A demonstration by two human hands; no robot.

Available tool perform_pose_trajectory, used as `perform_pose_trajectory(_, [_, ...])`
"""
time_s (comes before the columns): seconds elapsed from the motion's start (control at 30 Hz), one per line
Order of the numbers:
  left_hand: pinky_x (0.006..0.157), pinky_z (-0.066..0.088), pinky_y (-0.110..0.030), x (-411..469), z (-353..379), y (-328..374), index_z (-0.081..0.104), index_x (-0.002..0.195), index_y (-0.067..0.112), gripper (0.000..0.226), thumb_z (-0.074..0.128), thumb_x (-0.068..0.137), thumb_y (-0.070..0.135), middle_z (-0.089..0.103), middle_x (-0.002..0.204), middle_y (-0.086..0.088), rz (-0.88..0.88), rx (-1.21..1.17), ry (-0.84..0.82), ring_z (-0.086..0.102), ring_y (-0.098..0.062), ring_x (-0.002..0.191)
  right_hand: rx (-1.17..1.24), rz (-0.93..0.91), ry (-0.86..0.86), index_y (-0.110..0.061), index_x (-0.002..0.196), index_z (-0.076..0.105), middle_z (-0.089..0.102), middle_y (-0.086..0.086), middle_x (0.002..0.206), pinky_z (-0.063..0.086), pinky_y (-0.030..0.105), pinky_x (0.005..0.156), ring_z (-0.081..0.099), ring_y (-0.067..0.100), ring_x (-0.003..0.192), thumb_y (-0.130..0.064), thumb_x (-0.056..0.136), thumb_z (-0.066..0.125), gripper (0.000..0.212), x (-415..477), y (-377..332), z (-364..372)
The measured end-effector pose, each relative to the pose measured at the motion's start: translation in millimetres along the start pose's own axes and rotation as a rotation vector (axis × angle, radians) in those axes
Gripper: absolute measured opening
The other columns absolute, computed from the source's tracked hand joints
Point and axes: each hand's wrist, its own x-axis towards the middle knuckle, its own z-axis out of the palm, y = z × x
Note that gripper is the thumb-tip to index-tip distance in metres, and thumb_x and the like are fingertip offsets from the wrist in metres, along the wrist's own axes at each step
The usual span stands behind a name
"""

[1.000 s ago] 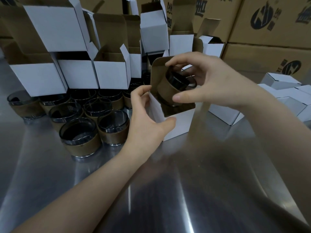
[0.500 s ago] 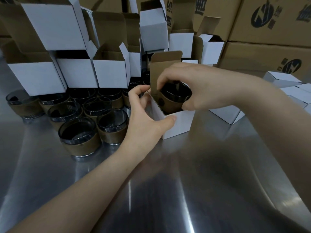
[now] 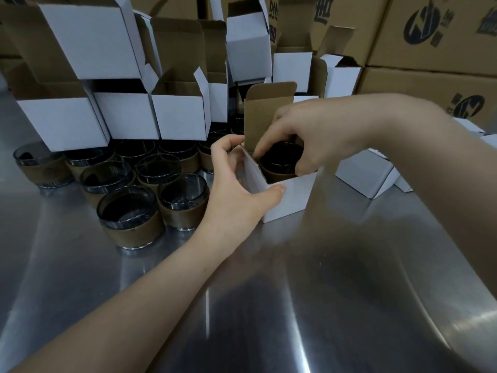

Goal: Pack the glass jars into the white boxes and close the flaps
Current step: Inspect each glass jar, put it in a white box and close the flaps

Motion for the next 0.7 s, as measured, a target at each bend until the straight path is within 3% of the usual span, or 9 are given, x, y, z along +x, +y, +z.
perform_pose_trajectory(0.2, [0.113, 0.036, -0.032, -0.8, -1.1, 1.7, 0.030, 0.122, 0.041, 0.076, 0.081, 0.075, 0.011, 0.049, 0.138, 0.001, -0.028, 0.046, -0.008, 0.045, -0.007, 0.130, -0.024, 0.031, -0.081, -0.042, 0.131, 0.055, 0.054, -0.016, 0.106, 0.043, 0.014, 0.070, 0.054, 0.005, 0.090, -0.013, 0.080, 0.074, 0.062, 7.0, -0.5, -6.3])
perform_pose_trajectory(0.33, [0.116, 0.033, -0.040, -1.7, -0.6, 3.5, 0.029, 0.129, 0.036, 0.078, 0.082, 0.075, 0.013, 0.047, 0.141, 0.002, -0.044, 0.064, -0.014, 0.041, -0.009, 0.134, -0.080, 0.025, -0.076, -0.035, 0.128, 0.058, 0.051, -0.020, 0.093, 0.041, 0.017, 0.063, 0.052, 0.004, 0.083, -0.010, 0.080, 0.070, 0.056, 11.5, -6.6, 0.1])
perform_pose_trajectory(0.43, [0.116, 0.034, -0.040, -1.8, 0.0, 4.1, 0.030, 0.135, 0.033, 0.081, 0.082, 0.075, 0.015, 0.044, 0.142, 0.010, -0.041, 0.075, -0.017, 0.039, -0.005, 0.135, -0.065, 0.007, -0.046, -0.034, 0.121, 0.060, 0.054, -0.018, 0.091, 0.044, 0.018, 0.066, 0.054, 0.002, 0.080, -0.014, 0.080, 0.074, 0.048, 13.1, -5.5, 2.1])
perform_pose_trajectory(0.6, [0.112, 0.035, -0.028, -2.2, -0.6, 5.4, 0.031, 0.141, 0.038, 0.081, 0.080, 0.079, 0.020, 0.040, 0.140, 0.024, -0.048, 0.108, -0.033, 0.035, 0.009, 0.132, -0.132, -0.018, -0.020, -0.025, 0.079, 0.058, 0.056, -0.008, 0.073, 0.037, 0.022, 0.056, 0.052, 0.008, 0.066, -0.021, 0.081, 0.075, 0.018, 18.6, -5.9, 8.6])
perform_pose_trajectory(0.7, [0.114, 0.034, -0.030, -3.1, 0.0, 7.7, 0.032, 0.143, 0.039, 0.080, 0.078, 0.080, 0.023, 0.038, 0.145, 0.023, -0.049, 0.141, -0.032, 0.034, 0.006, 0.135, -0.133, 0.009, 0.001, -0.017, 0.089, 0.066, 0.059, -0.003, 0.075, 0.039, 0.023, 0.056, 0.052, 0.011, 0.067, -0.025, 0.081, 0.075, 0.015, 20.1, -5.8, 11.8])
